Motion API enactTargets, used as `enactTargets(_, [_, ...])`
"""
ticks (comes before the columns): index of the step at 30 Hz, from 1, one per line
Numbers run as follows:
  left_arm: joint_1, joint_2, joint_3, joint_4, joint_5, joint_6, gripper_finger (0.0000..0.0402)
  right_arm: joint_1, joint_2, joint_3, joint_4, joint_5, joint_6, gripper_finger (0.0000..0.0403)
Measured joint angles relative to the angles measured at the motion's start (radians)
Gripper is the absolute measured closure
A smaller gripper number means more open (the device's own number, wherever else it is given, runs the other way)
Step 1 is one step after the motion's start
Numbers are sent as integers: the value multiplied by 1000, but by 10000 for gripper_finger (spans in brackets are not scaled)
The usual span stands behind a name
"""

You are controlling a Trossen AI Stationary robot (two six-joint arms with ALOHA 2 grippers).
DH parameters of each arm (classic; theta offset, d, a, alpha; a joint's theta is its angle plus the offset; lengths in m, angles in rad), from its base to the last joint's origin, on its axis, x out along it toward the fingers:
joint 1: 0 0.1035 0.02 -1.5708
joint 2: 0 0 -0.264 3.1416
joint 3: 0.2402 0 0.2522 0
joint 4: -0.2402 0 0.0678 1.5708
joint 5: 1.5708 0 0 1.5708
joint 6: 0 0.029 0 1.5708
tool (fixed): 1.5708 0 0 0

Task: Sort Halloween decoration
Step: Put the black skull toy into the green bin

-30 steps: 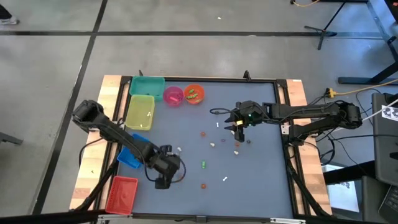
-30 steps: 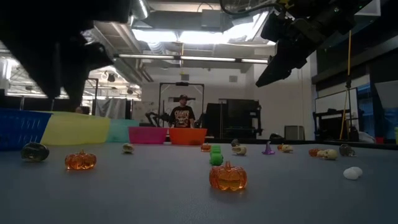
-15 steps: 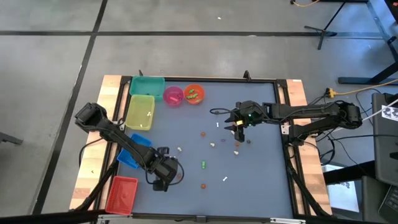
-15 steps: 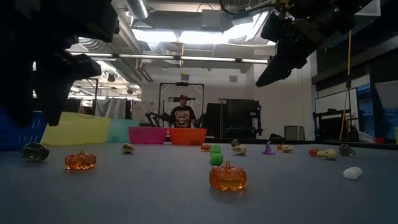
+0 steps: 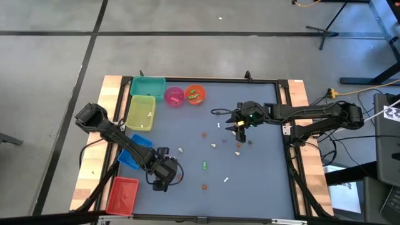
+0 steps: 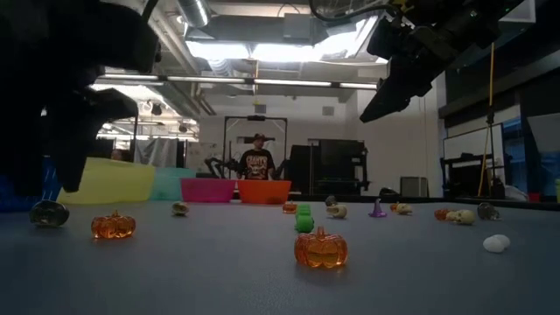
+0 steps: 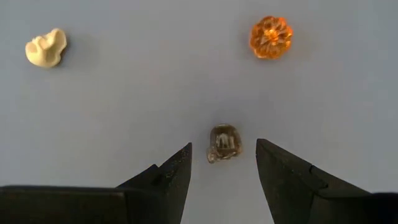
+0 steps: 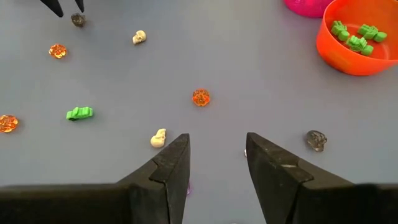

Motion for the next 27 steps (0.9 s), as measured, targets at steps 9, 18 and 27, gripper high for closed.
enactTargets(9, [0, 0, -46, 97, 0, 0, 239, 0, 0, 0, 0, 0, 0, 246])
enactTargets(18, [1, 0, -99, 137, -7, 0, 239, 0, 0, 0, 0, 0, 0, 246])
enactTargets(27, [0, 0, -102, 138, -10, 0, 239, 0, 0, 0, 0, 0, 0, 246])
